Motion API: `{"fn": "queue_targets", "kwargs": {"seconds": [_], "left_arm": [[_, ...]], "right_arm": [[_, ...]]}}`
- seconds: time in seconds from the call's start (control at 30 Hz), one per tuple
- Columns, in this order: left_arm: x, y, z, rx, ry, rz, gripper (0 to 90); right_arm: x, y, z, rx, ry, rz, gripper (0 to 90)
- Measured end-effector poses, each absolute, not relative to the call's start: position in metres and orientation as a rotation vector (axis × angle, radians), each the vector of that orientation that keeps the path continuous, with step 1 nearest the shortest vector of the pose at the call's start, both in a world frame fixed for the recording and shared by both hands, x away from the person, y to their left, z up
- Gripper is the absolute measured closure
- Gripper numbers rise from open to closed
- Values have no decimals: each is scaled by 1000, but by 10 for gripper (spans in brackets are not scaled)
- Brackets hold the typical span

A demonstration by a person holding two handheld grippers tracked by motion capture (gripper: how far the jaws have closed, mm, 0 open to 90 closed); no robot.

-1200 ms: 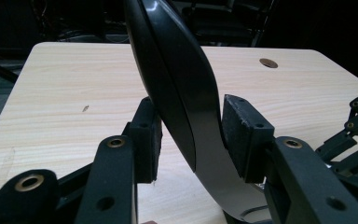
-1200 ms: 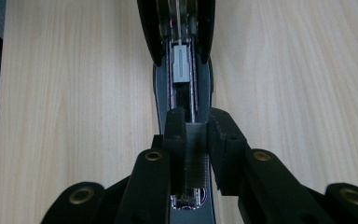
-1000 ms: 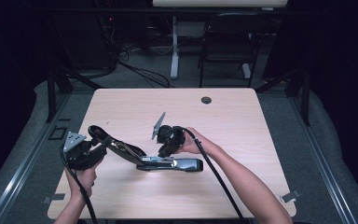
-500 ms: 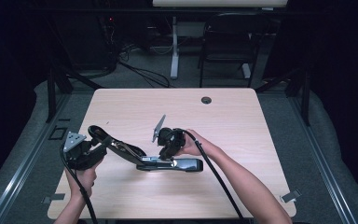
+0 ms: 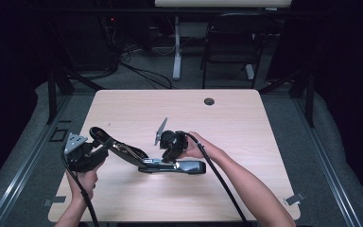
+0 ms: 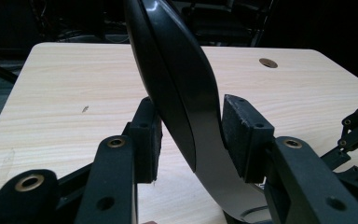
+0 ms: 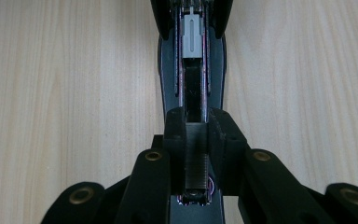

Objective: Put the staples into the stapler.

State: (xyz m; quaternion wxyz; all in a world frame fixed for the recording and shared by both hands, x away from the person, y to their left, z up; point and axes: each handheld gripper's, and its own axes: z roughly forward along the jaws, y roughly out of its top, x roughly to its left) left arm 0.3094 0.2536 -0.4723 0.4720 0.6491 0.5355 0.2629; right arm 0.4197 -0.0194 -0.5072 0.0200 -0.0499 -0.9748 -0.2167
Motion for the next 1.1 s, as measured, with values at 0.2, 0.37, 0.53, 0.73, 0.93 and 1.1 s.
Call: {"fn": "queue_targets", "kwargs": {"seconds": [0.2, 0.37, 0.53, 0.73, 0.93, 1.1], "left_arm": [[310, 254, -472, 1588, 1306, 645, 588], [310, 254, -472, 1592, 1308, 646, 588], [310, 253, -472, 1594, 1306, 645, 589], [310, 253, -472, 1591, 1305, 650, 589], [310, 253, -472, 1595, 1303, 646, 589], [310, 253, -472, 1597, 1306, 646, 589]], "right_arm": [[419, -21, -509, -158, -3025, -667, 784], [419, -22, -509, -157, -3023, -673, 784], [418, -22, -509, -154, -3029, -669, 783], [418, -24, -509, -153, -3031, -673, 783], [418, -26, -510, -160, -3029, -678, 783], [418, -27, -510, -161, -3029, -685, 780]]}}
